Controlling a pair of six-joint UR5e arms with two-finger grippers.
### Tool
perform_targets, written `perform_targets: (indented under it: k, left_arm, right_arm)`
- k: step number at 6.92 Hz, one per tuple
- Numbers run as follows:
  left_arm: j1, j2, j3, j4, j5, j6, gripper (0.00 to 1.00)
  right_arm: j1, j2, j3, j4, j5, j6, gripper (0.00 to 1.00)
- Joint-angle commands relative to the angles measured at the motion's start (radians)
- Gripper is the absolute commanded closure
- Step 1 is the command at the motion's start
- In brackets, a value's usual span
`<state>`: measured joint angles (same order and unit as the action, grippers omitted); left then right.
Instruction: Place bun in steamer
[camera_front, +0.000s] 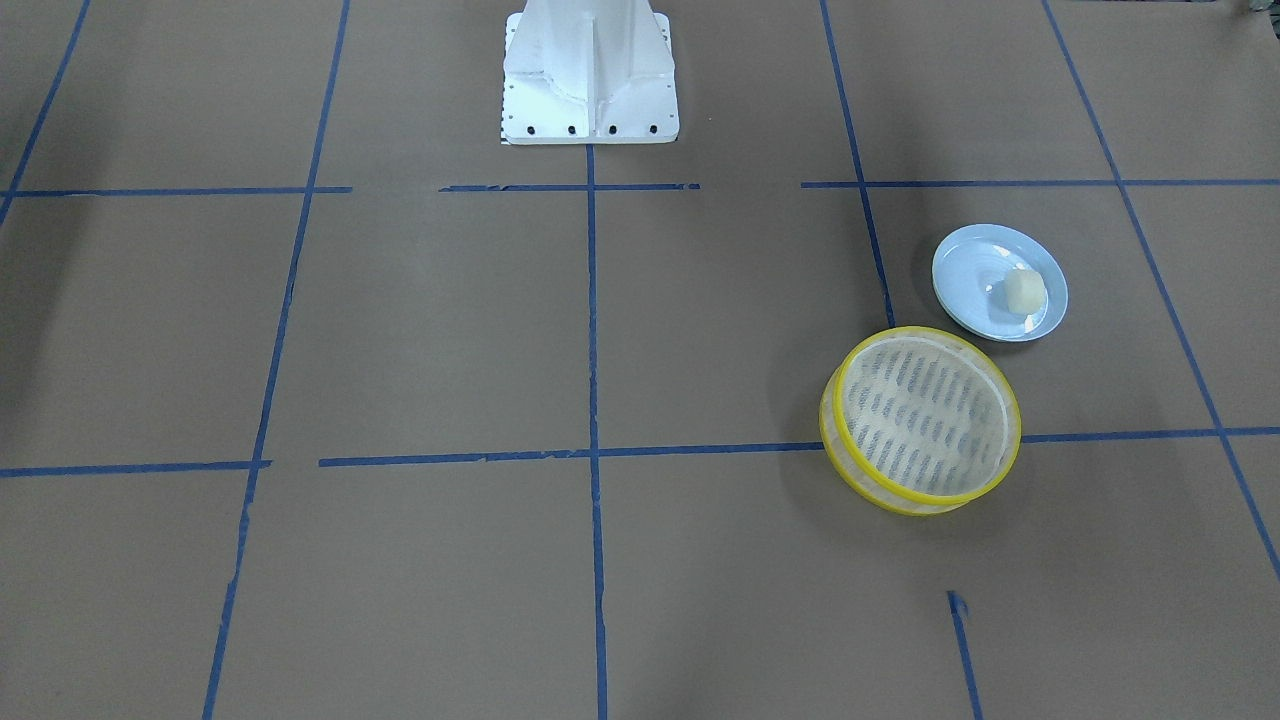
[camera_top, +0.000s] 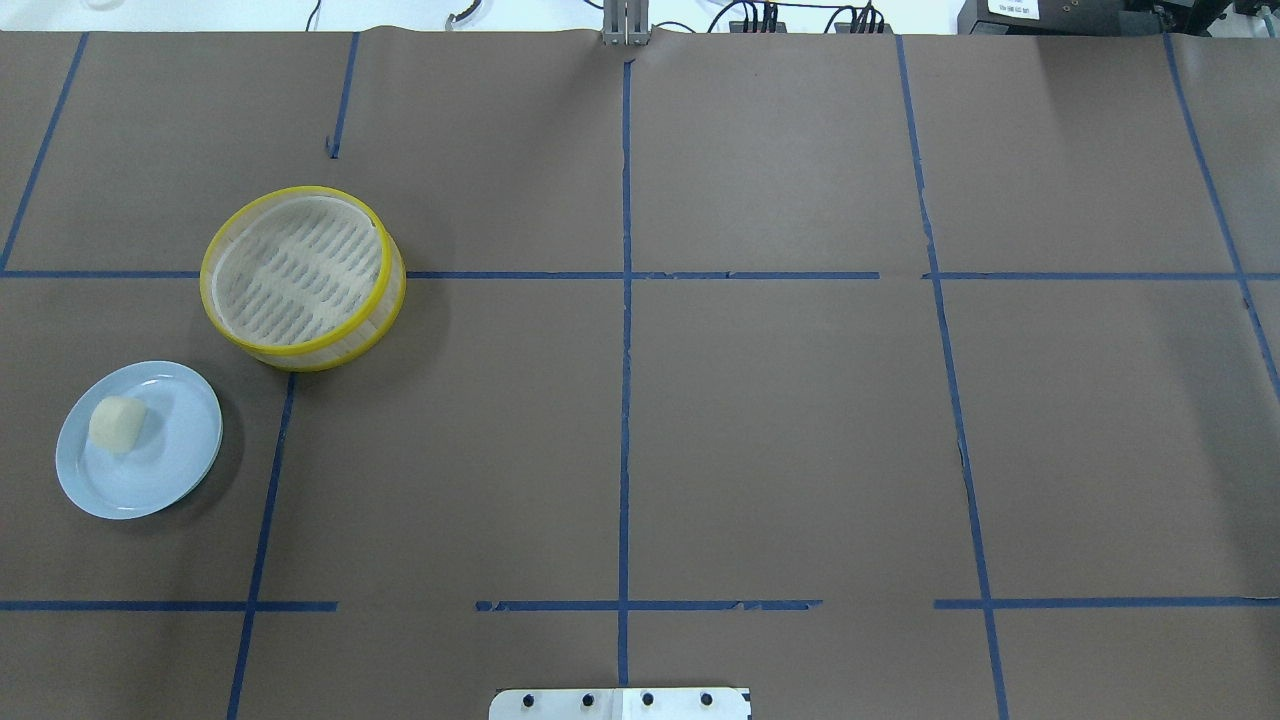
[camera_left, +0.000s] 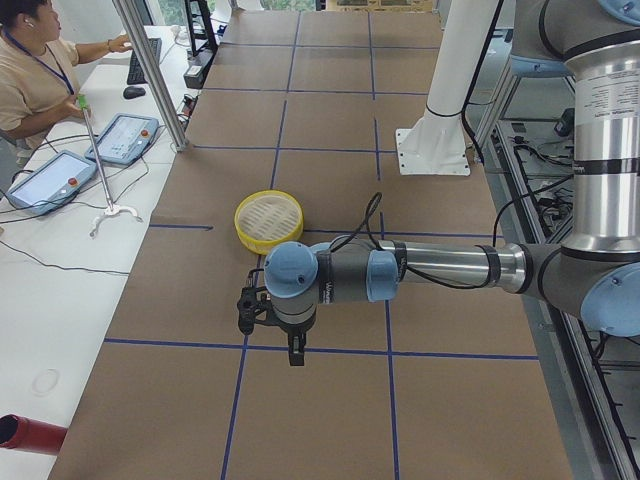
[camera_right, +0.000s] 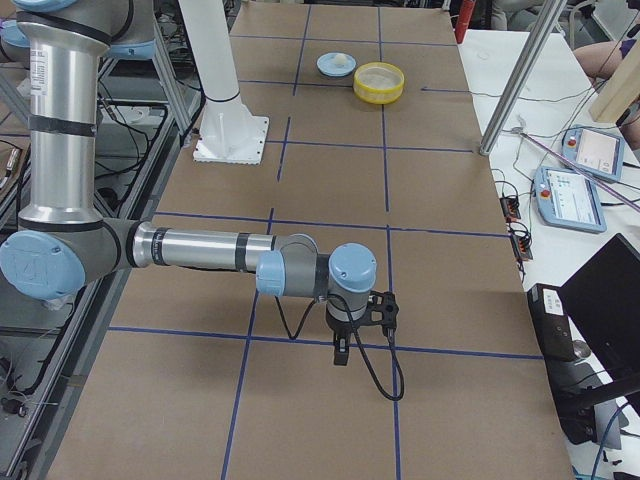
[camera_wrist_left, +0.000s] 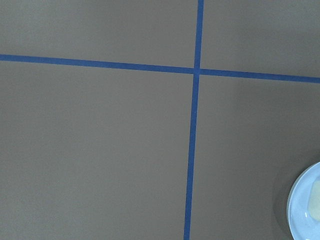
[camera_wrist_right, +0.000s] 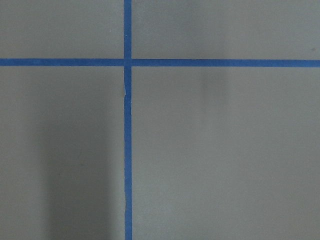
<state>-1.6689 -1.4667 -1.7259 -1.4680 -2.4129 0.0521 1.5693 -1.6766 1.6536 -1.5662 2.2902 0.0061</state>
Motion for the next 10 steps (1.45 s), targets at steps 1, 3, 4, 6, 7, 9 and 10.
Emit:
perform_targets:
  k: [1,3,4,6,7,9,10]
  left_arm:
    - [0.001,-0.004,0.005,-0.003,-0.012,-0.003,0.0]
    - [0.003,-0.004,0.017,-0.008,-0.003,-0.005,0.0]
    - [0.004,-0.007,0.012,-0.011,-0.003,0.0,0.0]
    - [0.003,0.006,0.02,-0.093,-0.015,-0.005,0.0]
    - [0.008,0.003,0.034,-0.171,-0.015,-0.008,0.0]
    - [0.038,0.006,0.034,-0.259,-0.012,-0.081,0.0]
    - [0.096,0.006,0.025,-0.312,-0.011,-0.121,0.0]
  right_arm:
    - [0.0,0.0,0.0,0.0,0.0,0.0,0.0]
    - [0.0,0.0,0.0,0.0,0.0,0.0,0.0]
    - [0.0,0.0,0.0,0.0,0.0,0.0,0.0]
    - [0.0,0.0,0.0,0.0,0.0,0.0,0.0]
    - [0.0,0.0,0.0,0.0,0.0,0.0,0.0]
    - [0.0,0.0,0.0,0.0,0.0,0.0,0.0]
    - [0.0,0.0,0.0,0.0,0.0,0.0,0.0]
